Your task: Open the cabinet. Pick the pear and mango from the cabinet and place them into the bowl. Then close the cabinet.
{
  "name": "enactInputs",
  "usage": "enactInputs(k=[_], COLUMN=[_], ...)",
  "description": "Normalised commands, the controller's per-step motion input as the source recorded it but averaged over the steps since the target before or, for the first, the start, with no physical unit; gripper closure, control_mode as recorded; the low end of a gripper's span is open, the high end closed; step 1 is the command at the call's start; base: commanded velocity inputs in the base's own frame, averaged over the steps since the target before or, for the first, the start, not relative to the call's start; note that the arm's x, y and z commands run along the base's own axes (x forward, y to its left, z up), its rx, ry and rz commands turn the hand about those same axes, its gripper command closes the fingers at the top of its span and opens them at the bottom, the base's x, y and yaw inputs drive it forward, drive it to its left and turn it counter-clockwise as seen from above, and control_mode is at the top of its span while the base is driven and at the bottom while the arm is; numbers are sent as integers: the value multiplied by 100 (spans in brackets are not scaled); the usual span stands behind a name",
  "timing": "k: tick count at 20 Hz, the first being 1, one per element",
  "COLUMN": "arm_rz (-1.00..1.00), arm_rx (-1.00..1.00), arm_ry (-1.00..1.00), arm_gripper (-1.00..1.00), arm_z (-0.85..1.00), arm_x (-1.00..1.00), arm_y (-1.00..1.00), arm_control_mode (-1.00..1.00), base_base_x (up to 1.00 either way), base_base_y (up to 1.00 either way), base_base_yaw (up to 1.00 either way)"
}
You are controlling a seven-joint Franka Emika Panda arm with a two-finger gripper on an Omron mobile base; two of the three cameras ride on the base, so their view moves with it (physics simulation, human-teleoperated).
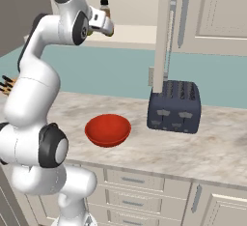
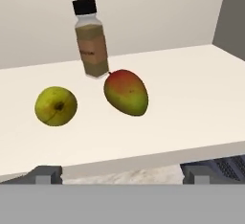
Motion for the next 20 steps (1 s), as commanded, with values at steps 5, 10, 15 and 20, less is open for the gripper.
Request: enactInputs(k=[5, 10, 15, 20], arm_rz=[0, 0, 0, 0], arm_rx=[0, 0, 0, 0], arm_ry=[0, 0, 0, 0], arm_gripper=[-100, -100, -100, -100], arm_z=[0, 0, 0, -1], arm_x=[23, 30, 25, 18], arm_y=[-9, -3, -1, -10], arm_control_mode=[-100, -100, -100, -100], base_base_x=[0, 0, 0, 0], base_base_y=[0, 0, 0, 0], base_base_yaw=[0, 0, 0, 0])
